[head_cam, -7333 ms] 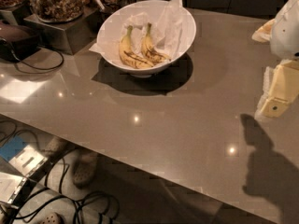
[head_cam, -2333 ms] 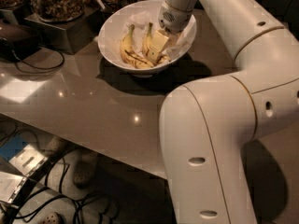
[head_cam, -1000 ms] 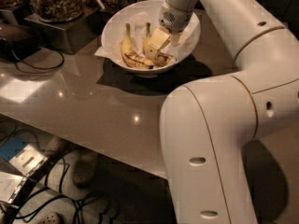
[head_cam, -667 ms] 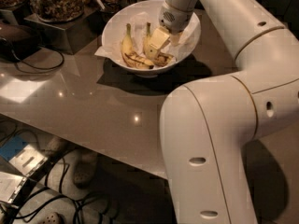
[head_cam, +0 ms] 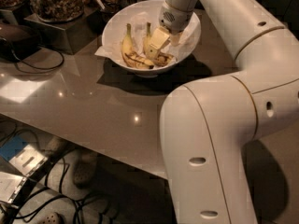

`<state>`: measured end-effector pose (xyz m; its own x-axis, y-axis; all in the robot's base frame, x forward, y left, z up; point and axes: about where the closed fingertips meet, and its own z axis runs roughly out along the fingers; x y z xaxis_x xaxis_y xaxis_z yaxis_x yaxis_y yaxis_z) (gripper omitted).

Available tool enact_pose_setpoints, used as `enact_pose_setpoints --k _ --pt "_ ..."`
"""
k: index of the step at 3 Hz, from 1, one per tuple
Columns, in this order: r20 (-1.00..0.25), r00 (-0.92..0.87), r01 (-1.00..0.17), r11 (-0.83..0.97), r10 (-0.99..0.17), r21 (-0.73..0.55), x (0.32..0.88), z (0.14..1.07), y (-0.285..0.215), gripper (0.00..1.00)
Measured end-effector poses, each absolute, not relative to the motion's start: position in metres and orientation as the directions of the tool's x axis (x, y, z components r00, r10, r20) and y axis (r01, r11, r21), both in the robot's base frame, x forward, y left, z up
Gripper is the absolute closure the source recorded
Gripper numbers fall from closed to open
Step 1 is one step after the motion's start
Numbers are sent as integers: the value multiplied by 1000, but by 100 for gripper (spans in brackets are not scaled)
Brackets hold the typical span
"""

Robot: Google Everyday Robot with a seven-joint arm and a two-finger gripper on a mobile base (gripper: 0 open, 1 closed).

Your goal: Pick banana from white bowl

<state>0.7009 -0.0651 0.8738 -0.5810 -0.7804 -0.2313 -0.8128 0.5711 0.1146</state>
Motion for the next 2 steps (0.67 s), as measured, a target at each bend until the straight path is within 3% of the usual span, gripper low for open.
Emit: enact_pose_setpoints --k 1,2 --pt "-231 -581 -813 571 -780 115 701 877 -64 0" --pt "-231 -581 -813 571 -780 115 701 877 -65 13"
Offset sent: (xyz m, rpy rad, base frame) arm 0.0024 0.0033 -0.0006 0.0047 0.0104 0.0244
